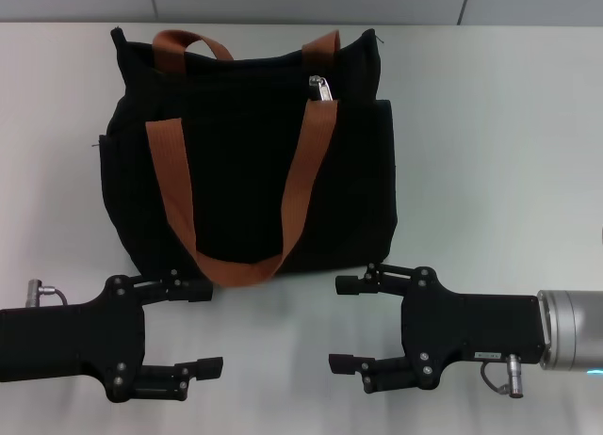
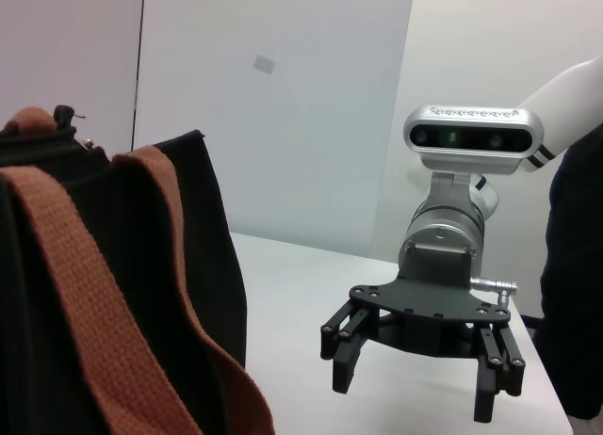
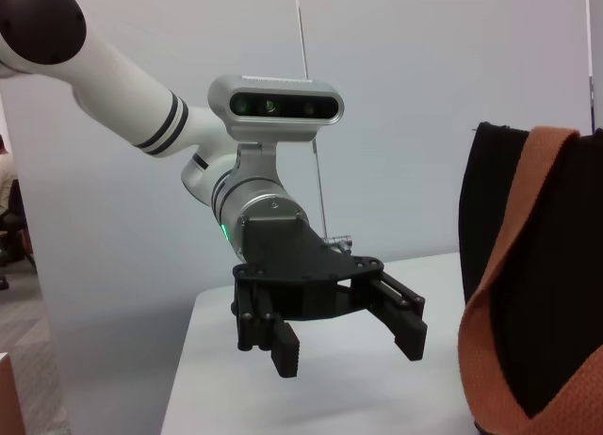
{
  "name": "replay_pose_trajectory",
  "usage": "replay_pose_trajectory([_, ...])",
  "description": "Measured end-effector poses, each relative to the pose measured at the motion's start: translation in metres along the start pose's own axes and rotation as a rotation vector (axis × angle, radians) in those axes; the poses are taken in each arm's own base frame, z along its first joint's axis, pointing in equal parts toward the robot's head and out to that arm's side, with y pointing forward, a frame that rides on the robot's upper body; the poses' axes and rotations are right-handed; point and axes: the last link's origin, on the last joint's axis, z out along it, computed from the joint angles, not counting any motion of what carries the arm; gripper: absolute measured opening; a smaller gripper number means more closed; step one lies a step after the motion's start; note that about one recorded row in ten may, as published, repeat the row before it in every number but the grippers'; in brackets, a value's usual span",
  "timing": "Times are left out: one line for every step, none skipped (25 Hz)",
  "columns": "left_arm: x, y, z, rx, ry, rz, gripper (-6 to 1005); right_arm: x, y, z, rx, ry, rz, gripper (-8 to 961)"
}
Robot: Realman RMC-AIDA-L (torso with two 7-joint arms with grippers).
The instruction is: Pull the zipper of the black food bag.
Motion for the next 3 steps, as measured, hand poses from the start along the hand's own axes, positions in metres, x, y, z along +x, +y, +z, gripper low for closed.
replay_pose_trajectory([0.0000, 0.0000, -0.0001, 0.000, 0.000, -0.001, 824, -0.0004, -0.0001, 0.0001, -0.001, -0.002, -0.001, 834])
replay_pose_trajectory([0.0001, 0.0001, -0.0002, -0.001, 0.000, -0.002, 824, -0.0006, -0.0001, 0.0000, -0.001, -0.003, -0.001, 834])
replay_pose_trajectory([0.0001, 0.0001, -0.0002, -0.001, 0.000, -0.002, 824, -0.0006, -0.0001, 0.0000, -0.001, -0.003, -0.001, 834])
